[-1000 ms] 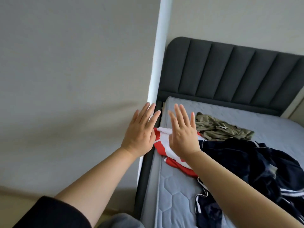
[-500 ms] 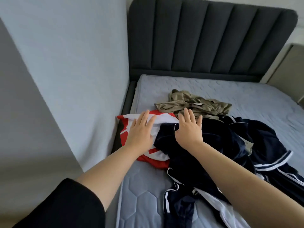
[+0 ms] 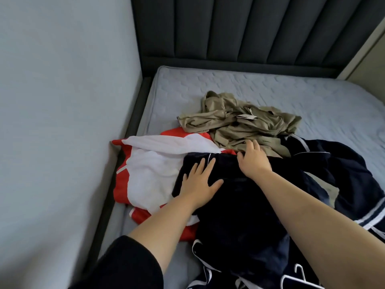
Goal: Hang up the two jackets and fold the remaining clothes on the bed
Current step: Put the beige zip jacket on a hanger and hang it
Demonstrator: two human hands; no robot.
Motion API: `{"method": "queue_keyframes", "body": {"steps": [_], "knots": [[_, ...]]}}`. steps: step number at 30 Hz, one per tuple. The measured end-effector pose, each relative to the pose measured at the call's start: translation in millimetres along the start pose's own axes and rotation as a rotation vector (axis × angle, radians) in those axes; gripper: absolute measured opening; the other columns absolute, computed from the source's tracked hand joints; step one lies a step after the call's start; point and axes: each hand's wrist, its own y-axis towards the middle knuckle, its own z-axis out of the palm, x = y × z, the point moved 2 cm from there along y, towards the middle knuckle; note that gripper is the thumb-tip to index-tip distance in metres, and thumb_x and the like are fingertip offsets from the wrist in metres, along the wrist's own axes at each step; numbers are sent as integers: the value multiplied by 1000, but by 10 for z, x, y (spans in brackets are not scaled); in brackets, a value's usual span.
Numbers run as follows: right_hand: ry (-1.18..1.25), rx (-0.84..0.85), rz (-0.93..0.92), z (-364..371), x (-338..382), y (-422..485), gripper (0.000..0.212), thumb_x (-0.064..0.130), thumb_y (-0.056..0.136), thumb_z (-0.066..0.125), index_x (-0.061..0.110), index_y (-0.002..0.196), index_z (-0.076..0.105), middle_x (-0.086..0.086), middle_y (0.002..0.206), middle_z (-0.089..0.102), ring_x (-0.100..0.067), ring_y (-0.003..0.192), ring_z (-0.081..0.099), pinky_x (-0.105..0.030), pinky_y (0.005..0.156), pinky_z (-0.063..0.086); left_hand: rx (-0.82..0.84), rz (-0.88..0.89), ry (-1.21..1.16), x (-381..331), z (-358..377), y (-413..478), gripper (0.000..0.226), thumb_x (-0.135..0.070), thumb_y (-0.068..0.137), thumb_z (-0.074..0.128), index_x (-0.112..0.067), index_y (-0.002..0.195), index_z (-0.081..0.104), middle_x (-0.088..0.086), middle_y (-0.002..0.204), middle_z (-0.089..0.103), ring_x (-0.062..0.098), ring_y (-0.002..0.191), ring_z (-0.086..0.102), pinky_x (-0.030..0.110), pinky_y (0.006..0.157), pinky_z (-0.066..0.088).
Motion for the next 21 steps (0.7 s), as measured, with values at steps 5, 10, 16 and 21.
{"method": "queue_keyframes", "body": {"steps": [5, 10, 16, 21], "knots": [[139, -99, -12, 368, -68, 304, 56, 31, 99, 40, 6, 146, 23, -13, 156, 15, -30, 138, 26, -40, 106, 30, -8, -83, -60, 168, 388, 230, 72, -58, 93, 34, -40, 147, -9, -1, 159, -4, 20, 146, 3, 50, 114, 9], [130, -163, 7, 627, -38, 611, 59, 30, 98, 42, 8, 147, 19, -10, 155, 19, -29, 134, 33, -41, 99, 38, 23, -120, -242, 353, 505, 393, 71, -55, 94, 37, -40, 148, -7, -1, 160, 1, 20, 145, 11, 48, 116, 9], [17, 63, 162, 804, -37, 823, 75, 27, 94, 50, 22, 151, 0, -12, 120, 57, -31, 105, 58, -36, 72, 42, 47, -127, -330, 432, 556, 438, 69, -52, 94, 40, -41, 148, 0, -4, 159, 3, 19, 145, 11, 43, 118, 6], [-17, 22, 130, 781, -45, 785, 29, 14, 95, 38, 18, 118, 56, -12, 116, 62, -31, 106, 58, -32, 74, 37, 107, -129, -328, 396, 461, 394, 70, -52, 94, 41, -38, 149, 1, -3, 159, 1, 19, 145, 9, 41, 117, 6]]}}
